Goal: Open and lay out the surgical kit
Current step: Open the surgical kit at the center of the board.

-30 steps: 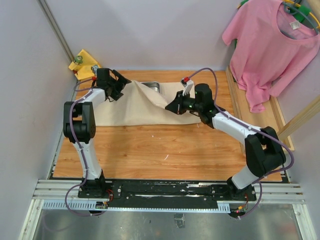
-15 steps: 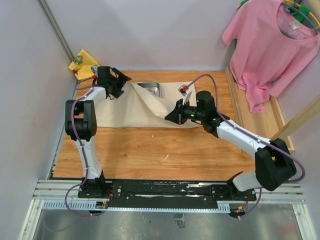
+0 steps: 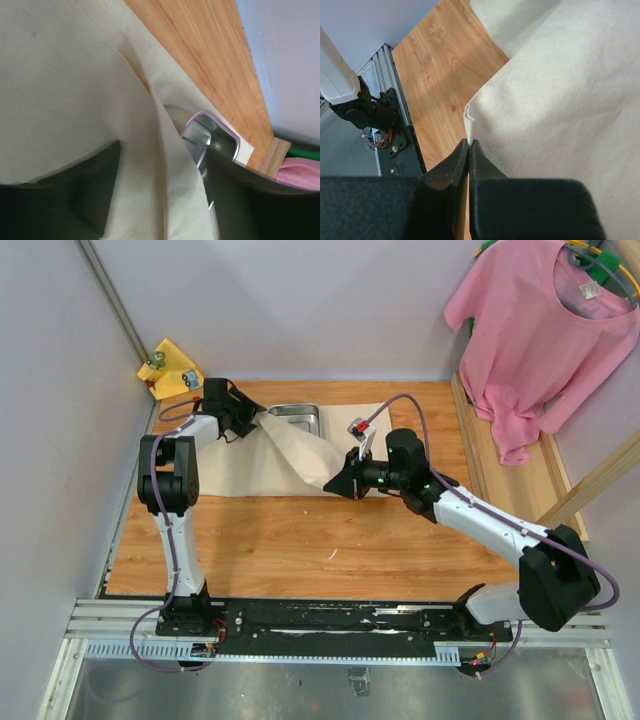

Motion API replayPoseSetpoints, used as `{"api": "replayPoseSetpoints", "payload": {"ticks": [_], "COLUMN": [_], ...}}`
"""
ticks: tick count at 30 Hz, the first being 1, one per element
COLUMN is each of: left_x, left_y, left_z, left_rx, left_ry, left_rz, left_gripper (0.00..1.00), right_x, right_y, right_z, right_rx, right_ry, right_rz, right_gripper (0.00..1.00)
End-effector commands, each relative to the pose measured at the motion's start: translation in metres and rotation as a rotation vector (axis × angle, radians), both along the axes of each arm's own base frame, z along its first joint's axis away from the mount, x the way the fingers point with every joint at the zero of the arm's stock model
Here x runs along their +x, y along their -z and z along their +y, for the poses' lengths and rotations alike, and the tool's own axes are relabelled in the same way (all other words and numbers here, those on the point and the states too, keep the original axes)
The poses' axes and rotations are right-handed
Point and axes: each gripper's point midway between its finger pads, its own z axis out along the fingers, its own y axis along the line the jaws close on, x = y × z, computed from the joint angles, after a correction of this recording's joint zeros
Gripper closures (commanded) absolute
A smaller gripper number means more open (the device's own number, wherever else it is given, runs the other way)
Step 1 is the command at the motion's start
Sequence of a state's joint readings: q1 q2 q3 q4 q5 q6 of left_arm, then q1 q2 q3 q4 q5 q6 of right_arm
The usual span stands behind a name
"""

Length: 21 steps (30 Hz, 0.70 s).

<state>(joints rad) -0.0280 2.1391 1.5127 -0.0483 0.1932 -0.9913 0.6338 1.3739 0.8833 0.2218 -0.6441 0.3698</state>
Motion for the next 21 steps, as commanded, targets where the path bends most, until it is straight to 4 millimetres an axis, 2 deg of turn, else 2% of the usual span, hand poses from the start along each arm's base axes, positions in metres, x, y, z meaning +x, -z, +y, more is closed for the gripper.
{"api": "replayPoseSetpoints", "payload": {"ticks": [1,4,7,10,12,17,21], "left_x": [0.012,0.011,0.0,-0.023,-0.042,-0.099,-0.147], "left_y": [-0.01,-0.011,-0.016,-0.026,-0.035,-0.056,-0.063], "left_z": [-0.004,-0.005,-0.006,-0.001,0.002,0.009,0.016], "left_rx": [-0.006,-0.011,0.016,0.069,0.094,0.18,0.232], "left_ry": [0.013,0.018,0.019,-0.004,-0.017,-0.058,-0.091], "left_rz": [-0.038,-0.028,-0.018,-0.013,-0.019,-0.029,-0.014], "left_gripper": [0.61,0.97,1.0,1.0,1.0,1.0,1.0], "right_x": [-0.026,-0.034,-0.04,-0.045,-0.049,-0.055,-0.062], "right_y": [-0.016,-0.021,-0.022,-0.019,-0.016,0.009,0.028], "right_z": [-0.002,-0.008,-0.016,-0.025,-0.032,-0.057,-0.075], "right_rx": [0.019,0.019,0.004,-0.023,-0.046,-0.121,-0.154], "right_ry": [-0.057,-0.058,-0.048,-0.032,-0.016,0.072,0.147], "right_rz": [-0.04,-0.047,-0.054,-0.052,-0.054,-0.035,0.011], "right_gripper": [0.99,0.99,0.99,0.99,0.99,0.99,0.99]}}
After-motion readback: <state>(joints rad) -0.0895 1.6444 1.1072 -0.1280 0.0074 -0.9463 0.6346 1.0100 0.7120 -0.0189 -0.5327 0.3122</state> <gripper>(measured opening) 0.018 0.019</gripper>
